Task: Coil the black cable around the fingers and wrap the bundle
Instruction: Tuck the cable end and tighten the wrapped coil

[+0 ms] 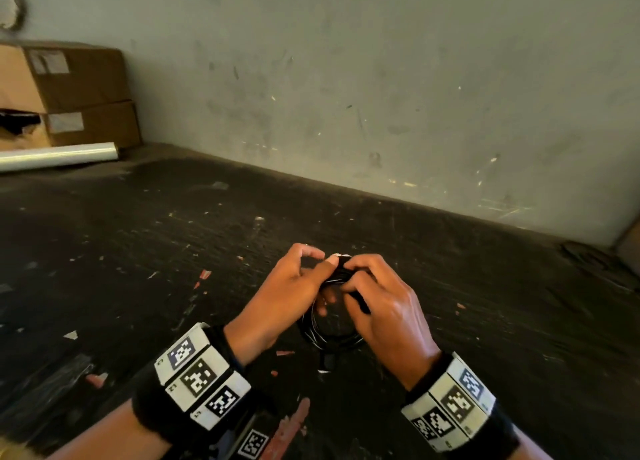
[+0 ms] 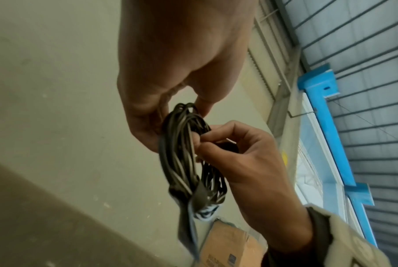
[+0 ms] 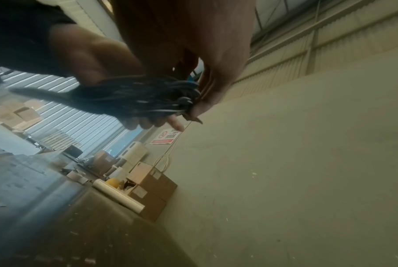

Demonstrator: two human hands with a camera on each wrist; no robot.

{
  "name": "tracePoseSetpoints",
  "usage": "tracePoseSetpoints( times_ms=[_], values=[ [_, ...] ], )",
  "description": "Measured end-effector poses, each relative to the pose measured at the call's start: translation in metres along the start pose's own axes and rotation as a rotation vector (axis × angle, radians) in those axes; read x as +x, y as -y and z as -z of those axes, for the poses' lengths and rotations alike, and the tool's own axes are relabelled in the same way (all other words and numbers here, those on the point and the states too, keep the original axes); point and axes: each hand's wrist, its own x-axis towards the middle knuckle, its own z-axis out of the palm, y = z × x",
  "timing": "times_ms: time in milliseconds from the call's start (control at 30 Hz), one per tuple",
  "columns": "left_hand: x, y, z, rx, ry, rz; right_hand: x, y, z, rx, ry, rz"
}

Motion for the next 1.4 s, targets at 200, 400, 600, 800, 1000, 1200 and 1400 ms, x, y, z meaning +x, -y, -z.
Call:
tracePoseSetpoints(
  times_ms=[200, 400, 600, 800, 1000, 1200, 1400],
  values=[
    [-0.003, 0.009, -0.001, -0.076, 0.051, 0.008, 0.001, -0.002, -0.002, -0.002, 0.003, 0.027],
    [0.001, 0.008, 0.004, -0.195, 0.048, 0.027, -0.003, -0.013, 0.005, 0.066, 0.013, 0.057],
    [0.001, 0.011, 0.000, -0.172, 0.044, -0.008, -0.004, -0.016, 0.004, 0.153, -0.050, 0.048],
    [0.001, 0.018, -0.005, -0.101, 0.034, -0.057, 0.000, -0.015, 0.005, 0.373, -0.065, -0.071],
    [-0.003, 0.022, -0.005, 0.012, 0.057, -0.165, 0.005, -0.009, 0.006, 0.722, -0.109, -0.424],
    [-0.008, 0.028, -0.003, 0.137, 0.062, -0.333, 0.002, -0.004, 0.008, 0.926, -0.164, -0.595],
    [-0.007, 0.030, 0.005, 0.237, 0.091, -0.474, -0.003, -0.005, 0.007, 1.182, -0.083, -0.783]
  ],
)
